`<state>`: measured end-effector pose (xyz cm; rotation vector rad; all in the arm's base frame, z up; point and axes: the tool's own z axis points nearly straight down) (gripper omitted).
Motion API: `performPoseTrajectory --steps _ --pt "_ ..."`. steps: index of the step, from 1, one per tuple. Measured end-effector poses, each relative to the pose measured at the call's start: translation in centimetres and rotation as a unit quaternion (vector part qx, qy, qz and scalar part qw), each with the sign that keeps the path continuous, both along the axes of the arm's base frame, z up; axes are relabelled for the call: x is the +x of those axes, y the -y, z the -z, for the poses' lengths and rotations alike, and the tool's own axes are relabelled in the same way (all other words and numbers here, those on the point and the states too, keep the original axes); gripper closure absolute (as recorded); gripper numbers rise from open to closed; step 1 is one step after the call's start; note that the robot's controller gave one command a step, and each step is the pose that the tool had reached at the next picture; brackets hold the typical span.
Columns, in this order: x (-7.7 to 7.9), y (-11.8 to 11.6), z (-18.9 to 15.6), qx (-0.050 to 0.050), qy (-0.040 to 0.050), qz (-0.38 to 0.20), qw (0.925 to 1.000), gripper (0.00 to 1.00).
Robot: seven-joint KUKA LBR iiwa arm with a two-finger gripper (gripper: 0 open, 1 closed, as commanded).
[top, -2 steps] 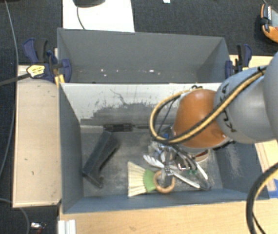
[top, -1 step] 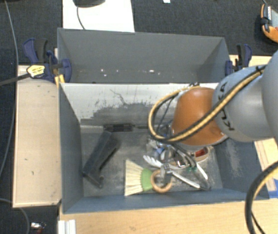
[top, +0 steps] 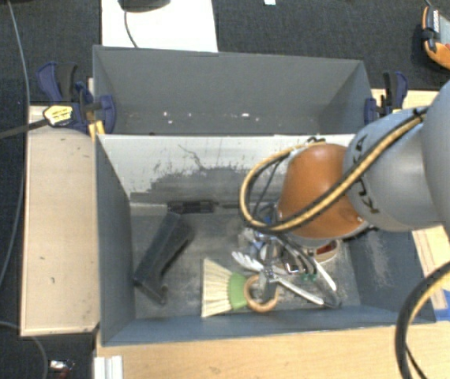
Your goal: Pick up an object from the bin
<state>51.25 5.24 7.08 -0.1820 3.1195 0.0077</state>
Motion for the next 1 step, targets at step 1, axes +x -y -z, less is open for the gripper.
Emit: performPoseTrajectory --steps 1 --pt "-0.76 -1.98 -0.02 0.000 0.0012 -0.014 0.9999 0.00"
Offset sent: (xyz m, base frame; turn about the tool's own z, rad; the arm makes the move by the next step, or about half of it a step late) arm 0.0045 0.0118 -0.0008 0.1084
